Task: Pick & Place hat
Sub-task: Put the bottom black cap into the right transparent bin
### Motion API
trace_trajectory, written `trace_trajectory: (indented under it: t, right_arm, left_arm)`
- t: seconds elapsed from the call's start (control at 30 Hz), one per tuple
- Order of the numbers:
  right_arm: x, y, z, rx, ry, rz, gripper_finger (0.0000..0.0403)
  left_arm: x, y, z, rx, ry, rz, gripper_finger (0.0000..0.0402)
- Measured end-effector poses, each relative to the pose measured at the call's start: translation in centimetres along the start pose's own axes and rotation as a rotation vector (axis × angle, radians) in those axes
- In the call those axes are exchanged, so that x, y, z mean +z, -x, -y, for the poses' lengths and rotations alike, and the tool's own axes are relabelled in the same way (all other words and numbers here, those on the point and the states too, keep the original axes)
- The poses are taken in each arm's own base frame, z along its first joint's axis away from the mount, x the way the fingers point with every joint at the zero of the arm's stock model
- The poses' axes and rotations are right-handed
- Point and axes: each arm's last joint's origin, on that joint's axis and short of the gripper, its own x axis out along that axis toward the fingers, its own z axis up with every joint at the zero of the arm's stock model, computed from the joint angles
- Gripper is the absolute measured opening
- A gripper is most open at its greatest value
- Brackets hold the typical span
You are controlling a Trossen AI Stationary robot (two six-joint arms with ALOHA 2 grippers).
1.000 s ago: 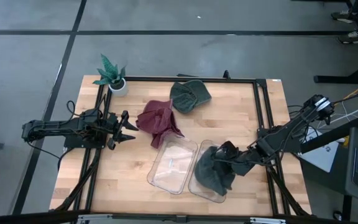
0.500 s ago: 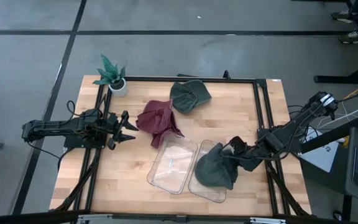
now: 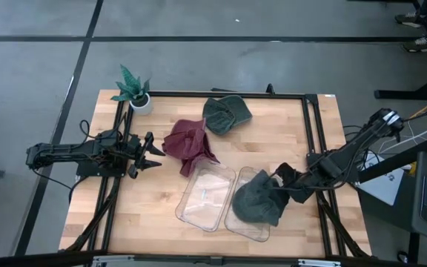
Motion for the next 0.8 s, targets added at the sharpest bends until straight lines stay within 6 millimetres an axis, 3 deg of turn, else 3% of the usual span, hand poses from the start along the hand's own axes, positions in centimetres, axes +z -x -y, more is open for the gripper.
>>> trace_trajectory:
  t: [0.17,0.33,0.5,0.8]
  right_arm:
    - [0.3,1.6,0.2,0.060,0.089,0.007,0.0199]
    - [0.5,2.6,0.7,0.067,0.181,0.007,0.0204]
    - [0.4,2.4,0.7,0.066,0.371,-0.019,0.0193]
    - [1.3,4.4,-2.5,0.108,0.729,0.132,0.0139]
  left_arm:
    - [0.0,0.0,0.0,0.000,0.000,0.000,0.0184]
    - [0.0,0.0,0.0,0.000,0.000,0.000,0.0184]
    - [0.0,0.0,0.0,0.000,0.000,0.000,0.0184]
    - [0.0,0.0,0.0,-0.001,0.000,0.000,0.0184]
